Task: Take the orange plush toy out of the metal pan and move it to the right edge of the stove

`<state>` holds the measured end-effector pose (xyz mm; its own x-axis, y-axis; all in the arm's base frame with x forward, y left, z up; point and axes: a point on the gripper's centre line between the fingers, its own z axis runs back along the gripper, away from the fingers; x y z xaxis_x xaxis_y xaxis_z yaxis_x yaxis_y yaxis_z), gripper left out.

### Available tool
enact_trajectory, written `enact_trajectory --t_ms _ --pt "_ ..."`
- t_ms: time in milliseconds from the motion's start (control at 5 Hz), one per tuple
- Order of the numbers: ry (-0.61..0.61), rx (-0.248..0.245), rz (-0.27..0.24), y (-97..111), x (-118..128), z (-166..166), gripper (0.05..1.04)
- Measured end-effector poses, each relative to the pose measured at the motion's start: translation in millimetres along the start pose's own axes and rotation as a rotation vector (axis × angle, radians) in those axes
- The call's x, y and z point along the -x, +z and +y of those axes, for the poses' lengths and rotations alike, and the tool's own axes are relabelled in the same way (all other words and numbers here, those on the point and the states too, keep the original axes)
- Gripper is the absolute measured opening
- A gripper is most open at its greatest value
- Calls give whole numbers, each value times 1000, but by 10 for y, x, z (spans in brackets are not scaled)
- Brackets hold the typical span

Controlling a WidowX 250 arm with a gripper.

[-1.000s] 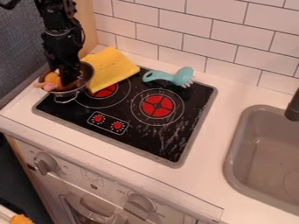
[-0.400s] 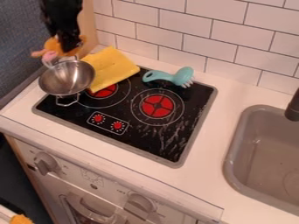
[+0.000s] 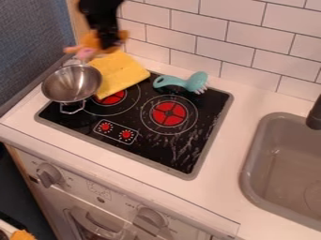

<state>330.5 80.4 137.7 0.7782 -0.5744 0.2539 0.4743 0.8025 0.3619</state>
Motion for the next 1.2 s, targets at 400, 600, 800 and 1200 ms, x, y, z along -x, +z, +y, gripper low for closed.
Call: enact_trajectory --t_ms 400,600,800,1200 --pt "-144 51 -58 24 -427 -555 414" --pt "-213 82 -70 -76 -642 -805 414" --pt "-291 112 -64 -252 -832 -1048 414" --pt "-388 158 -35 -620 -1115 -1400 414"
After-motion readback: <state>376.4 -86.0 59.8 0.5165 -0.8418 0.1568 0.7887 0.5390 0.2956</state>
